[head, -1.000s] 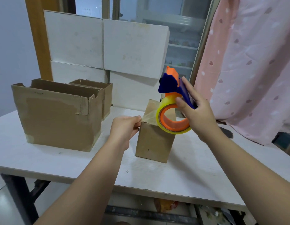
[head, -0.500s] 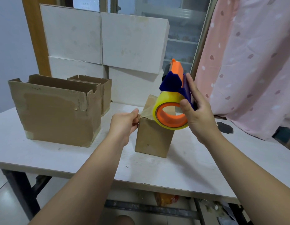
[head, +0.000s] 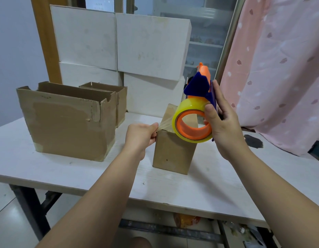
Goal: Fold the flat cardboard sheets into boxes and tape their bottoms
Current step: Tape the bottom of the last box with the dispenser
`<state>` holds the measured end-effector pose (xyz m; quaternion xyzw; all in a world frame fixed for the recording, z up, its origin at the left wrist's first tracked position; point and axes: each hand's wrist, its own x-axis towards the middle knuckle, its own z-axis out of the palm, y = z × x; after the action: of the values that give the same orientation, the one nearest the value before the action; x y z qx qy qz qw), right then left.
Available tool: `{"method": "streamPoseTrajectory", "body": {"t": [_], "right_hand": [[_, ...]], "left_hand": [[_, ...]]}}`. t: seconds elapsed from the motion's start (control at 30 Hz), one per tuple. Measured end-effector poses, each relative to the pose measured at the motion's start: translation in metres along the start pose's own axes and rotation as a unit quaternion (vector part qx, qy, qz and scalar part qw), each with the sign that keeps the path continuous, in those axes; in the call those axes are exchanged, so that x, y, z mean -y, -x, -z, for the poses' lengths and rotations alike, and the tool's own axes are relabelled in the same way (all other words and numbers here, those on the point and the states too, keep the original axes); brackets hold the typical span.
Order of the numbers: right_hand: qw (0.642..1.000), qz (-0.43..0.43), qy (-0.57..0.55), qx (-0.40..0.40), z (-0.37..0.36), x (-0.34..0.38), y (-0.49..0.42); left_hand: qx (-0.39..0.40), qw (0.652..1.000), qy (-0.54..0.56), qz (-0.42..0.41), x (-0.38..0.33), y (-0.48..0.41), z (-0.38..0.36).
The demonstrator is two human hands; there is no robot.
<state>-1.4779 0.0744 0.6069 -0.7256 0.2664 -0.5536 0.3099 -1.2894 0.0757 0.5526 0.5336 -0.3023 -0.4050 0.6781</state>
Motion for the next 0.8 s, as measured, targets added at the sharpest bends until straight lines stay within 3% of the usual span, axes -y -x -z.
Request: {"method": "streamPoseTrajectory", "body": {"t": [0.2, 0.3, 0.4, 0.47, 0.57, 0.67, 0.8], "right_hand": [[1.000, 0.014, 0.014, 0.004, -0.002, -0.004, -0.002], [1.000, 0.018, 0.007, 0.004, -0.003, -0.005, -0.003], [1.000, 0.017, 0.007, 0.004, -0.002, -0.005, -0.003], [1.000, 0.017, 0.010, 0.004, -0.002, -0.005, -0.003], [1.000, 0.017, 0.011, 0.005, -0.002, -0.005, -0.003], [1.000, 0.017, 0.006, 0.005, -0.003, -0.004, -0.004], [1.000, 0.009, 0.009, 0.007, -0.002, -0.003, -0.004]], "left_hand": [[-0.004, 0.975, -0.215, -0.047, -0.002, -0.002, 0.001], [0.034, 0.971, -0.237, 0.002, 0.003, -0.001, -0.003], [0.023, 0.975, -0.218, 0.043, 0.014, 0.004, -0.004], [-0.022, 0.988, -0.154, -0.009, 0.015, 0.009, -0.002], [-0.044, 0.979, -0.104, -0.171, 0.010, 0.020, 0.000], [0.025, 0.949, -0.191, -0.248, 0.013, 0.035, -0.002], [0.037, 0.896, -0.319, -0.307, 0.024, 0.036, 0.004]]}}
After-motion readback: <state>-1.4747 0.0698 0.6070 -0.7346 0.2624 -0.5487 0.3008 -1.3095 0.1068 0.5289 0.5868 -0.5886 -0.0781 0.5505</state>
